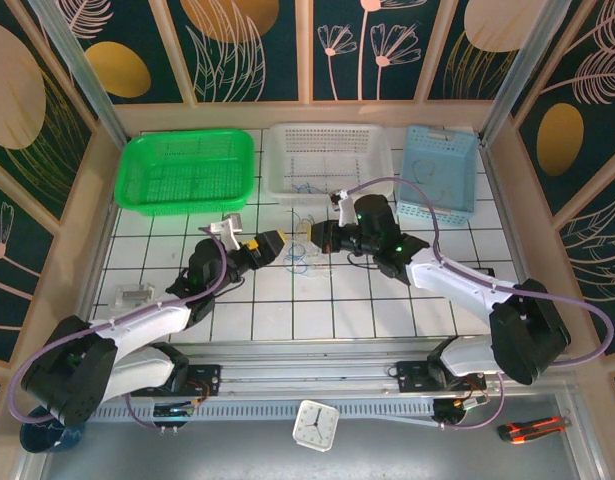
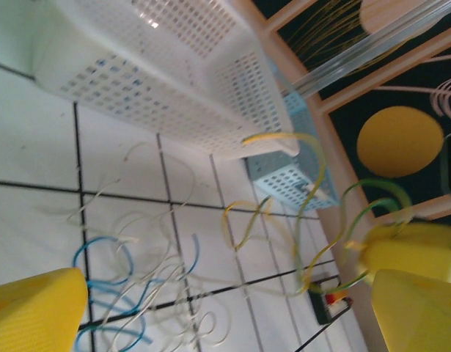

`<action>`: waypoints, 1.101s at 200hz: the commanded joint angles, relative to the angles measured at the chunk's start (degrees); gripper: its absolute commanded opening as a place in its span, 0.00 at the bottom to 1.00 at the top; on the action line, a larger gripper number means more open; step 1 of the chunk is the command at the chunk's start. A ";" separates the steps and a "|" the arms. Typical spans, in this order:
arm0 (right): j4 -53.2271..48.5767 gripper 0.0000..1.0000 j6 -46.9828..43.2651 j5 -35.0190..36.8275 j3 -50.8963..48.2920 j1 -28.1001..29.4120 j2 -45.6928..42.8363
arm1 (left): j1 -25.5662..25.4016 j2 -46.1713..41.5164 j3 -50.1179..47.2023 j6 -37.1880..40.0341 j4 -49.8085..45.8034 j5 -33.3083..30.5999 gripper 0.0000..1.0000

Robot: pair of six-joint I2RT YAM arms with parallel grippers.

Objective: Untangle the cables

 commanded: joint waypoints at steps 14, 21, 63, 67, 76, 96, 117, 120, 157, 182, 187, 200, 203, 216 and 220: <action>2.90 0.00 1.20 -0.94 -1.79 -0.29 -1.81 | 0.87 1.21 3.50 -4.48 8.55 -1.30 0.99; 3.02 0.00 1.26 -0.94 -1.95 -0.24 -1.82 | 0.88 2.05 3.83 -5.61 10.04 -1.65 0.99; 3.36 0.00 1.41 -1.11 -2.32 -0.29 -2.14 | 1.04 9.25 7.19 -10.42 16.72 0.89 0.93; 3.32 0.00 1.40 -1.12 -2.39 -0.29 -2.17 | 1.04 9.84 7.38 -10.76 17.16 1.10 0.92; 3.51 0.00 1.41 -1.12 -2.41 -0.29 -2.26 | 1.07 11.11 7.57 -11.15 17.97 1.41 0.90; 3.56 0.00 1.51 -1.12 -2.50 -0.28 -2.52 | 1.05 13.17 7.51 -11.70 19.10 1.25 0.89; 3.83 0.00 1.72 -1.29 -2.59 -0.29 -2.78 | 1.06 15.06 7.39 -12.50 20.92 1.29 0.86; 3.91 0.00 1.69 -1.29 -2.59 -0.29 -2.78 | 1.05 15.30 7.37 -12.48 21.21 1.39 0.86; 4.50 0.00 2.25 -1.72 -2.76 -0.28 -3.04 | 1.06 18.02 8.16 -13.19 23.94 2.01 0.80; 5.17 0.00 2.71 -1.96 -3.10 -0.20 -3.23 | 1.04 19.64 8.80 -13.73 25.52 2.41 0.73; 5.22 0.00 2.78 -1.99 -3.21 -0.22 -3.23 | 1.11 19.96 8.80 -13.91 26.00 2.45 0.72; 5.40 0.00 2.95 -2.00 -3.36 -0.13 -3.23 | 1.04 20.76 9.09 -14.32 26.92 2.62 0.69; 5.51 0.00 2.99 -2.00 -3.35 -0.19 -3.22 | 1.04 20.93 9.10 -14.42 27.06 2.67 0.68; 5.70 0.00 3.08 -1.99 -3.46 0.06 -3.11 | 1.09 21.54 9.24 -14.67 27.83 2.80 0.64; 5.67 0.00 3.02 -2.00 -3.46 0.09 -3.14 | 1.05 21.68 9.31 -14.73 28.09 2.82 0.63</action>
